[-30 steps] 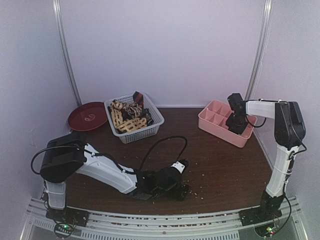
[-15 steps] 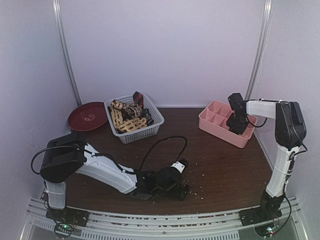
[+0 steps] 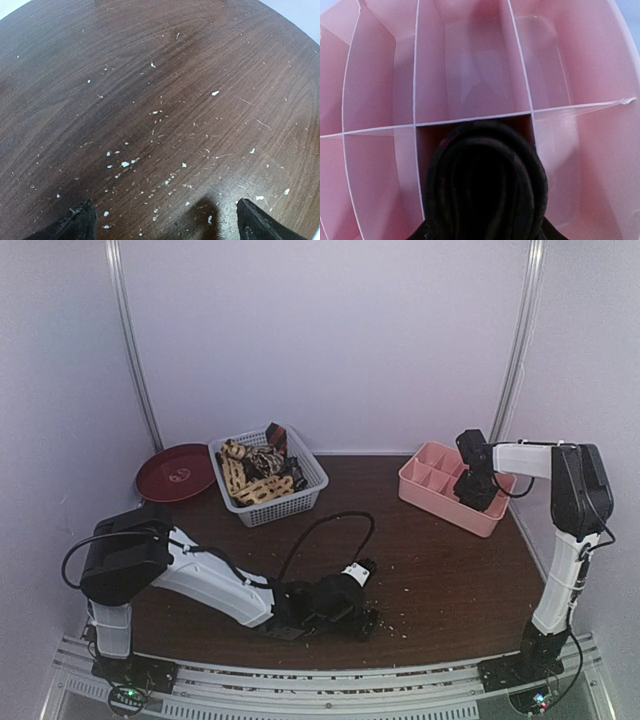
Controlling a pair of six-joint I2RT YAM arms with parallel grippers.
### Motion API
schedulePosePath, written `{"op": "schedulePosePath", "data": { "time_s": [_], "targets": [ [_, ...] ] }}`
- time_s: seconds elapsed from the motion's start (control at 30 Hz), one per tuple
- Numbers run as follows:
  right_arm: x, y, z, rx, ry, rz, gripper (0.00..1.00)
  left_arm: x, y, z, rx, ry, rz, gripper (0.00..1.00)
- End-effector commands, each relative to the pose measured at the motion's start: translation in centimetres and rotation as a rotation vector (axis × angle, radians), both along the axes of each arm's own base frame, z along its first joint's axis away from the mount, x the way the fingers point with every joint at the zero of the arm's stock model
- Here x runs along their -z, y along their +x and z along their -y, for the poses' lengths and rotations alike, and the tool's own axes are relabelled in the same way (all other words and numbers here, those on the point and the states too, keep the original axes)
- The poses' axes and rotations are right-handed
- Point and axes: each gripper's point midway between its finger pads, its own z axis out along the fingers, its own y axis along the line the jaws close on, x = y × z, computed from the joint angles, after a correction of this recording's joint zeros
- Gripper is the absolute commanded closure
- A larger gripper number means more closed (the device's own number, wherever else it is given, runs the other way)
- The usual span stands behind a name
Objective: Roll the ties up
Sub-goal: Place the tie in the storage box.
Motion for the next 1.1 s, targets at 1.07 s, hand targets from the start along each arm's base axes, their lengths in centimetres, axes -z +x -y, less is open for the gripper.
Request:
{"op": "schedulePosePath", "data": {
  "time_s": [1.07],
  "targets": [
    [-2.9, -2.1, 1.2, -0.026, -0.092, -0.073, 0.35, -2.1, 0.0, 0.3, -0.021, -0.053, 0.027, 0.02]
  ]
}}
